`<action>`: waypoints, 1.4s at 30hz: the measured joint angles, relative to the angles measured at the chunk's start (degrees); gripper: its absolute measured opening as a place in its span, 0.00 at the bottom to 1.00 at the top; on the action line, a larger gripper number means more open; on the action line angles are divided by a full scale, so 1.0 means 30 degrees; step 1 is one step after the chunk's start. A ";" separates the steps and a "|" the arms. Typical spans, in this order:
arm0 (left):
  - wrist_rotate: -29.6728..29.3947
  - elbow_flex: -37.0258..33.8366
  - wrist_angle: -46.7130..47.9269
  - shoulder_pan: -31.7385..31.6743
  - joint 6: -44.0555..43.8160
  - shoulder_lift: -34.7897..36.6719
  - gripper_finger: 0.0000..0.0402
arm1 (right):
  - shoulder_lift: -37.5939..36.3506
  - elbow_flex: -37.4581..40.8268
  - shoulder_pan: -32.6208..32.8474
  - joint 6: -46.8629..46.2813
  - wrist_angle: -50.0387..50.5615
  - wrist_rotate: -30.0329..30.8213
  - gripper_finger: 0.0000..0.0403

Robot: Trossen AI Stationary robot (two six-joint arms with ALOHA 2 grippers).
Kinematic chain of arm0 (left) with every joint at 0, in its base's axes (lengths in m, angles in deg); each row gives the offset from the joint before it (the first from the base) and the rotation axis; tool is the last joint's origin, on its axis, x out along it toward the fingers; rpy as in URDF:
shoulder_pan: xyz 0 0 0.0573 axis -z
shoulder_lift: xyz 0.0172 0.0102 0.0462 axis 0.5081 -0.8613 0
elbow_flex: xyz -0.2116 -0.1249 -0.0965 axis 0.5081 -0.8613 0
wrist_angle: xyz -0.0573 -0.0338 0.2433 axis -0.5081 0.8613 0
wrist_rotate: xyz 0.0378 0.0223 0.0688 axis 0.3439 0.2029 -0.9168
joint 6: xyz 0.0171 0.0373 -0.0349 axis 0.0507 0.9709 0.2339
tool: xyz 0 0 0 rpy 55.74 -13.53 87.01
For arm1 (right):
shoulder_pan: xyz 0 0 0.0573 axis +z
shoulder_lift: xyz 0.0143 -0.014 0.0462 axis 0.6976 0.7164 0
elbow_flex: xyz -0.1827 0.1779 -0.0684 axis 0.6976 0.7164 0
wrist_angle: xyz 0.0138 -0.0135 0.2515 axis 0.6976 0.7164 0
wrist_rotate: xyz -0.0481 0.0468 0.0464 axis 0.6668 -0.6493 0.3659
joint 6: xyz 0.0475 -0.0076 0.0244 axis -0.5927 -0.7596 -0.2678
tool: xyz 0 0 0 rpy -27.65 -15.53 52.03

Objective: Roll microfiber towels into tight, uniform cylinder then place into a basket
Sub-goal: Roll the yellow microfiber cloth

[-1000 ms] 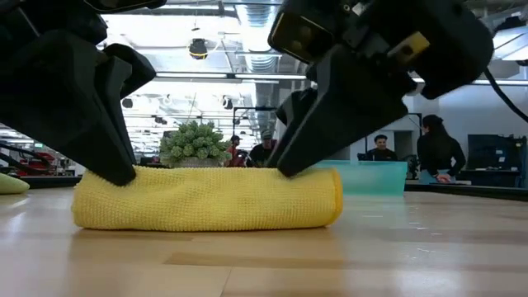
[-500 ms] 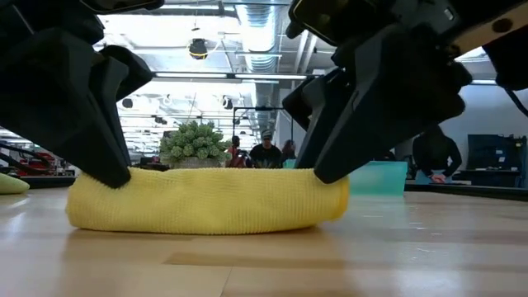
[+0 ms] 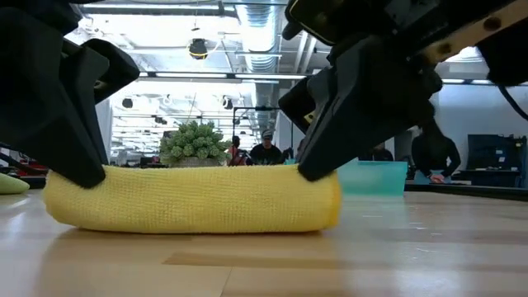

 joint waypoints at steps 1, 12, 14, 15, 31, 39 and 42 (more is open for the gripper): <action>0.0027 0.0004 -0.0072 0.0007 -0.0198 0.0000 0.01 | 0.0000 0.0000 0.0000 0.0001 -0.0034 -0.0425 0.03; 0.0791 0.0015 -0.0252 0.0007 -0.1322 0.0000 0.01 | 0.0007 -0.0015 -0.0952 -0.2727 -0.1030 -0.2067 0.02; 0.0463 0.0015 0.0427 -0.0010 -0.1892 0.0000 0.01 | 0.0007 -0.0015 -0.1326 -0.3429 -0.0519 -0.1872 0.03; 0.0315 0.0015 0.0752 -0.0070 -0.2220 0.0000 0.01 | 0.0007 -0.0015 -0.1495 -0.3659 -0.0341 -0.1827 0.03; -0.1543 0.0011 0.1490 -0.1268 -0.2726 0.0000 0.01 | 0.0262 0.0007 -0.1475 -0.4872 0.1130 -0.1929 0.04; -0.3562 0.0000 0.3042 -0.1304 -0.3752 0.0219 0.15 | 0.0262 0.0007 -0.1494 -0.5271 0.1929 -0.1956 0.05; -0.3915 0.0000 0.3363 -0.1299 -0.4511 0.0743 0.20 | 0.0262 0.0007 -0.1501 -0.5525 0.2140 -0.1954 0.07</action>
